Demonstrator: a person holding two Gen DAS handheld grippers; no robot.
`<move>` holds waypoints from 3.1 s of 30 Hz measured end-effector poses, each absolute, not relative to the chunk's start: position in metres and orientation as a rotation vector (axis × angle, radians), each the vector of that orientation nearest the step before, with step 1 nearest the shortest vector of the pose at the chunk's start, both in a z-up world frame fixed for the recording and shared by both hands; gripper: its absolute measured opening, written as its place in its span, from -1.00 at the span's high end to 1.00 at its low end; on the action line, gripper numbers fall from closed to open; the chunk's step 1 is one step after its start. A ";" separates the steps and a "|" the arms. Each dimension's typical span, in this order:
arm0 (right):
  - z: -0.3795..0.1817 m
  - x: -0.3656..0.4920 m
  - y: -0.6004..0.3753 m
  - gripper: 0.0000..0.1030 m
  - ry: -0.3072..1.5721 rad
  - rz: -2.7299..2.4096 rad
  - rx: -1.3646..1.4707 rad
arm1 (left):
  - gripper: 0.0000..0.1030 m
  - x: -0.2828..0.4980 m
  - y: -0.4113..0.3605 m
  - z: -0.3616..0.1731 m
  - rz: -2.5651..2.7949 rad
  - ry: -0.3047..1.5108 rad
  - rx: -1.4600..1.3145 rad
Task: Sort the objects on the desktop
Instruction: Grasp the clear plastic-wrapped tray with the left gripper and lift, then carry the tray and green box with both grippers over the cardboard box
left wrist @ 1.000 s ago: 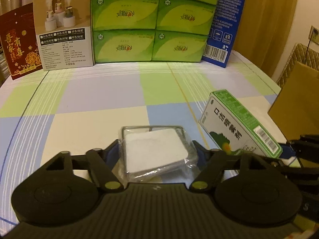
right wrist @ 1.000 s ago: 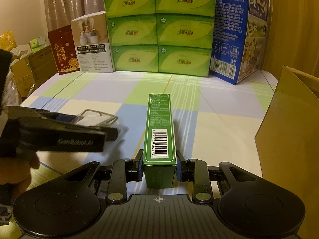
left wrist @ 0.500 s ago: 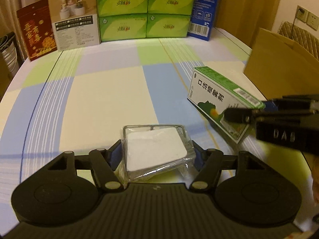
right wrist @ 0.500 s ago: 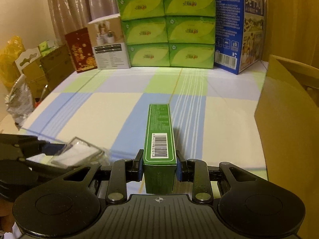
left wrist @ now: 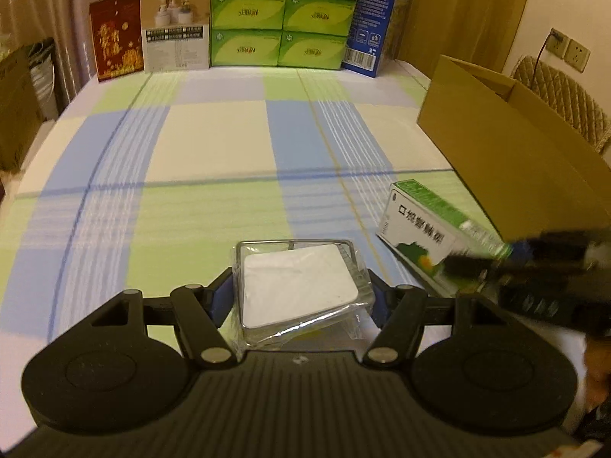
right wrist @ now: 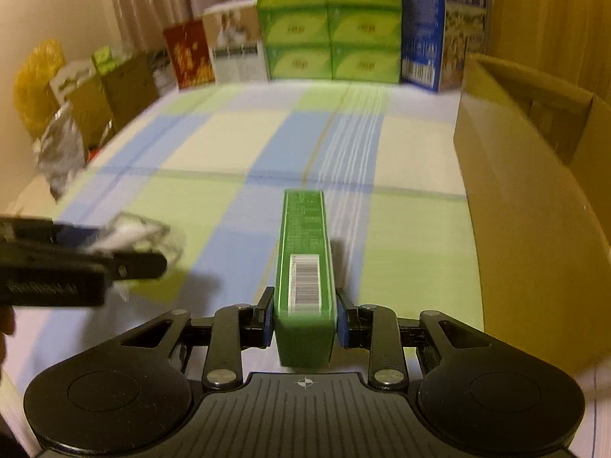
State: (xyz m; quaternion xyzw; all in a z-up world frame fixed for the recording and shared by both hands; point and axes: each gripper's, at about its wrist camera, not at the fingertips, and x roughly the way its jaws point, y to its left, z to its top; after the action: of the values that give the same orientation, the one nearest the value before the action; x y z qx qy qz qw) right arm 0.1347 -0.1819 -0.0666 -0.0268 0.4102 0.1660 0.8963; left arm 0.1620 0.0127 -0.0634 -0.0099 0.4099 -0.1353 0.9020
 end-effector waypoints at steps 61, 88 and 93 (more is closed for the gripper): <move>0.064 0.032 -0.295 0.46 0.598 0.190 0.088 | -0.24 0.065 -0.097 0.023 -0.403 0.729 -0.037; 0.083 0.019 -0.402 0.46 0.541 0.011 0.150 | -0.24 0.065 -0.201 0.060 -0.580 0.683 0.043; 0.085 0.025 -0.414 0.46 0.534 0.001 0.154 | -0.24 0.070 -0.217 0.061 -0.597 0.678 0.056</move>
State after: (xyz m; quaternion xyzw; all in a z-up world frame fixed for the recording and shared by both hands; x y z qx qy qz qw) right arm 0.0249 -0.4138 0.0849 0.0760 0.2634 0.0007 0.9617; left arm 0.0697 -0.2166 0.0610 0.0270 0.3277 -0.2884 0.8993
